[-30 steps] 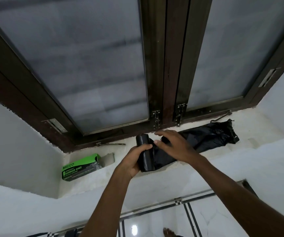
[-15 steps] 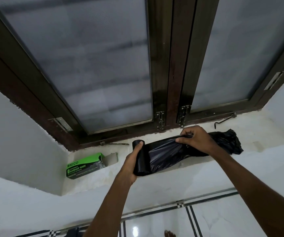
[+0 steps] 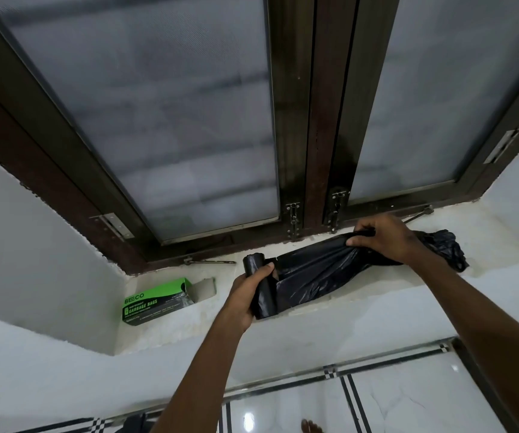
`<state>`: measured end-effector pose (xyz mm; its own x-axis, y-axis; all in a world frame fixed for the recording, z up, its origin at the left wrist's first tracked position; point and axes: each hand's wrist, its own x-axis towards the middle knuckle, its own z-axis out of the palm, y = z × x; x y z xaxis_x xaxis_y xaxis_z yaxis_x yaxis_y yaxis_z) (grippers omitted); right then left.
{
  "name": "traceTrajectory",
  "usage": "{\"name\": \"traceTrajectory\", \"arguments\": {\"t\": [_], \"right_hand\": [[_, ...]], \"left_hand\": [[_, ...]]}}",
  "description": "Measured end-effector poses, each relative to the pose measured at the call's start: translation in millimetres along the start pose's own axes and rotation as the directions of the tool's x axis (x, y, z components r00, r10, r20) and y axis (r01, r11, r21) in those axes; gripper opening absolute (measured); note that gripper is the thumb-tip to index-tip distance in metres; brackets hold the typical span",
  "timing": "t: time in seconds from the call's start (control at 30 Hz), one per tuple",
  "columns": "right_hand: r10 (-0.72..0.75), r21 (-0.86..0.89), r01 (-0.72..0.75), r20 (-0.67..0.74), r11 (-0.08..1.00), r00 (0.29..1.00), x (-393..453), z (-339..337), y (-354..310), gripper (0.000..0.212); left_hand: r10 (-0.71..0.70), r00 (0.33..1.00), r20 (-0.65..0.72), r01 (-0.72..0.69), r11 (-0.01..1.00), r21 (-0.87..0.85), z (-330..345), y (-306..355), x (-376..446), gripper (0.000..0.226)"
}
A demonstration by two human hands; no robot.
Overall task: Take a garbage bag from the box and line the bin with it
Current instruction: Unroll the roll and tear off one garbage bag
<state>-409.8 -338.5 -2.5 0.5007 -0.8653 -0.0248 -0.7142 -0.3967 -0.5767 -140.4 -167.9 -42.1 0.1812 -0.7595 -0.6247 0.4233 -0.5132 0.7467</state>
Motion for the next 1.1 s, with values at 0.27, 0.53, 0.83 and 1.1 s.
{"name": "traceTrajectory", "arguments": {"t": [0.27, 0.53, 0.83, 1.1], "right_hand": [[-0.267, -0.056, 0.263, -0.065, 0.963, 0.962, -11, 41, -72, 0.040], [-0.100, 0.385, -0.005, 0.253, 0.923, 0.962, 3, 90, -80, 0.025], [-0.030, 0.292, -0.014, 0.146, 0.956, 0.989, 5, 105, -88, 0.019], [0.034, 0.172, -0.053, 0.112, 0.984, 0.993, 3, 105, -100, 0.030]], "left_hand": [[-0.012, 1.000, -0.004, 0.012, 1.000, 0.000, 6, 4, -2, 0.038], [0.057, 0.998, 0.016, -0.058, 0.998, 0.005, 8, 10, -11, 0.033], [0.149, 0.987, -0.052, -0.144, 0.986, 0.089, 12, 4, -15, 0.025], [0.201, 0.975, -0.092, -0.188, 0.972, 0.140, 19, 2, -14, 0.024]]}}
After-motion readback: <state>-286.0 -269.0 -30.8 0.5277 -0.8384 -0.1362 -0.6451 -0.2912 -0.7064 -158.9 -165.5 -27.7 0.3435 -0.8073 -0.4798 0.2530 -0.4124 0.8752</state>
